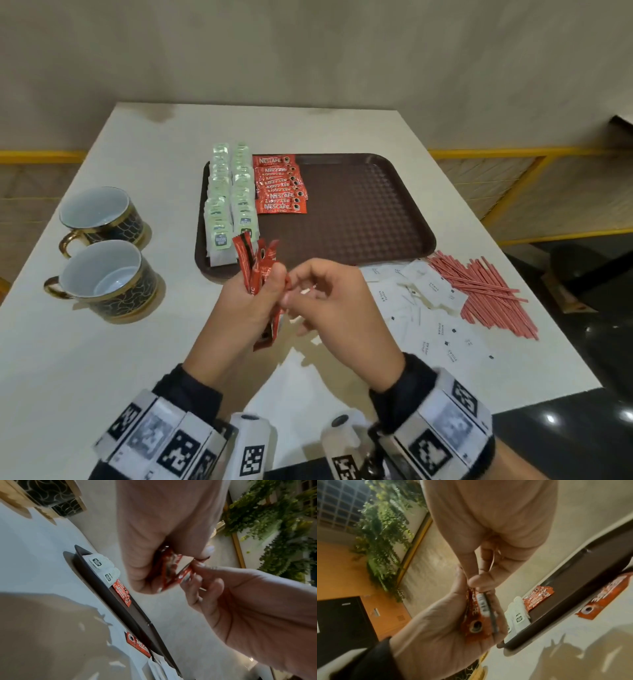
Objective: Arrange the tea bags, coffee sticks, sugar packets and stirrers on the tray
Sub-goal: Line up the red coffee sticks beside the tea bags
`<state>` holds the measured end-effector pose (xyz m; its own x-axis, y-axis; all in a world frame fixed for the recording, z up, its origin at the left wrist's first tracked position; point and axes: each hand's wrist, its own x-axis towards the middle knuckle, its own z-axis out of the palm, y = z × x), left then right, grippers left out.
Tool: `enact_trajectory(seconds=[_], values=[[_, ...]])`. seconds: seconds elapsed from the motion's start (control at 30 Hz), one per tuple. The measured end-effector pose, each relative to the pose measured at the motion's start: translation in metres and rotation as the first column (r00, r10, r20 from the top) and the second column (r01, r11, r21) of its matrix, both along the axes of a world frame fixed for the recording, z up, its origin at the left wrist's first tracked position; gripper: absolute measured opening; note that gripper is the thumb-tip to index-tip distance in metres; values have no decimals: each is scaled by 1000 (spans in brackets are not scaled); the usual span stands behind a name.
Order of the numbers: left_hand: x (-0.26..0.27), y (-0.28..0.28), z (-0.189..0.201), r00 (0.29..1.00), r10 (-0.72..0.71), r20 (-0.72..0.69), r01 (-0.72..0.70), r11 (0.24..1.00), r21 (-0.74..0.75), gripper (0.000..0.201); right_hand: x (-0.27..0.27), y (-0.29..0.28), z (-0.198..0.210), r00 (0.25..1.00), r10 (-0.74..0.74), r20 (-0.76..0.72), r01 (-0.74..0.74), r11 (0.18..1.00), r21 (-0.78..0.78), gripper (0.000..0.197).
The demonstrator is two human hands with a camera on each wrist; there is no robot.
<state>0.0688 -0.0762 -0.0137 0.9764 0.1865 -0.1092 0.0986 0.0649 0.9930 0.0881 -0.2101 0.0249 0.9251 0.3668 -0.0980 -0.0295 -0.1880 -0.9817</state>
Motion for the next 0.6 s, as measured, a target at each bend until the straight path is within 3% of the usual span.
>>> enact_trajectory(seconds=[0.07, 0.17, 0.27, 0.33, 0.37, 0.43, 0.53, 0.6], values=[[3, -2, 4, 996, -71, 62, 73, 997, -30, 85, 10, 3, 1, 995, -14, -96, 20, 998, 65, 7], [6, -2, 10, 985, -145, 89, 148, 988, -31, 87, 26, -4, 6, 984, 64, -168, -48, 994, 101, 11], [8, 5, 5, 995, -102, -6, 102, 994, 34, 53, 49, -22, 14, 960, 146, -237, -130, 988, 84, 17], [10, 8, -1, 995, -35, -97, 38, 999, 29, 32, 71, -33, 12, 986, 136, -92, -150, 973, -173, 21], [11, 8, -4, 992, -12, -126, 11, 1000, -2, 27, 82, -37, 6, 983, 180, 32, -154, 910, -385, 23], [12, 7, -6, 987, 25, -159, -37, 996, -76, 26, 93, -38, -8, 912, 387, 135, -175, 665, -726, 24], [12, 3, -5, 980, 75, -182, -101, 985, -138, 31, 94, -36, -33, 806, 586, 88, -169, 369, -914, 14], [12, 0, -4, 971, 107, -214, -151, 968, -199, 26, 90, -32, -39, 744, 662, 89, -116, 259, -959, 12]])
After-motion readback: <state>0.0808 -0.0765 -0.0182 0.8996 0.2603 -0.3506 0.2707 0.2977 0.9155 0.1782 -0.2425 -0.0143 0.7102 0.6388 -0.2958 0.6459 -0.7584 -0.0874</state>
